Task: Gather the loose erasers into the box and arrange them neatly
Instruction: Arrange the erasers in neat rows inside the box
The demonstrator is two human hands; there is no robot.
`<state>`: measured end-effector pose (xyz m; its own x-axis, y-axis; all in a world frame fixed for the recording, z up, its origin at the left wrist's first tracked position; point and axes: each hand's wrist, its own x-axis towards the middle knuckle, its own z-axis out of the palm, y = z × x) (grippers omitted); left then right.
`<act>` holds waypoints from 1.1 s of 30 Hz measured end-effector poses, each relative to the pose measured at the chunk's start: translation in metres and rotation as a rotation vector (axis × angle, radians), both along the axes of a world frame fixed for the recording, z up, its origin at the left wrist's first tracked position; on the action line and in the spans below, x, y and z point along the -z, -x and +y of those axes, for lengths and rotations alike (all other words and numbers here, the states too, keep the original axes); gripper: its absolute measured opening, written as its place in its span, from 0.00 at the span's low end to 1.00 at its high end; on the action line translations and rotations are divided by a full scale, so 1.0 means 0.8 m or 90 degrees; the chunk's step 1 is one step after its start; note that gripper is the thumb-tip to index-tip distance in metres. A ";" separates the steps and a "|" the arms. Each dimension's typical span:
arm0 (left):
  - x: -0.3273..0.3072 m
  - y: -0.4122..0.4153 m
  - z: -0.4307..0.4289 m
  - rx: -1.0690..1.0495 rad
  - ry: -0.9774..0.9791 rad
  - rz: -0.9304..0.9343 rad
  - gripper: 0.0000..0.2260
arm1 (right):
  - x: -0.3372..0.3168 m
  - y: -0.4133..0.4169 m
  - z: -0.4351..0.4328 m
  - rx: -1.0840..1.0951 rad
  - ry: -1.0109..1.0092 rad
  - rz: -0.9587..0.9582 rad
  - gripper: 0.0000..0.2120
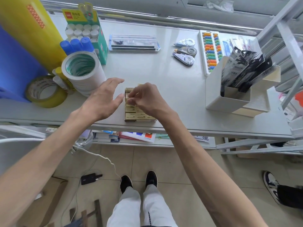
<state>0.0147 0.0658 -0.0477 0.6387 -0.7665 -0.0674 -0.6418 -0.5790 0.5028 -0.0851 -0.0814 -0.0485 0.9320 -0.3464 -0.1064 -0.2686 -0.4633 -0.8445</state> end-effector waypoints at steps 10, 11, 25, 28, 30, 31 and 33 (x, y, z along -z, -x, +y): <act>-0.005 0.001 0.005 -0.006 -0.002 0.007 0.22 | 0.003 0.007 0.002 -0.063 0.054 0.030 0.08; -0.005 0.001 0.006 -0.006 -0.004 0.006 0.22 | 0.003 0.010 0.000 -0.061 0.042 0.028 0.08; -0.004 0.002 0.012 -0.006 -0.004 0.026 0.22 | 0.010 0.012 -0.003 -0.022 0.050 0.007 0.05; -0.003 0.004 0.012 -0.003 -0.009 0.018 0.22 | 0.011 0.011 -0.002 -0.011 0.060 -0.010 0.06; -0.001 0.006 0.012 -0.004 -0.011 0.010 0.22 | 0.012 0.009 0.001 -0.005 0.066 -0.006 0.06; 0.000 0.006 0.012 -0.005 -0.011 0.009 0.22 | 0.013 0.007 0.002 0.001 0.071 -0.002 0.06; 0.001 0.006 0.012 -0.007 -0.009 0.011 0.22 | 0.016 0.005 0.003 0.016 0.080 0.003 0.06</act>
<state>0.0103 0.0757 -0.0487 0.6456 -0.7584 -0.0900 -0.6266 -0.5934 0.5053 -0.0893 -0.0786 -0.0612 0.9225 -0.3804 -0.0652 -0.2855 -0.5590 -0.7785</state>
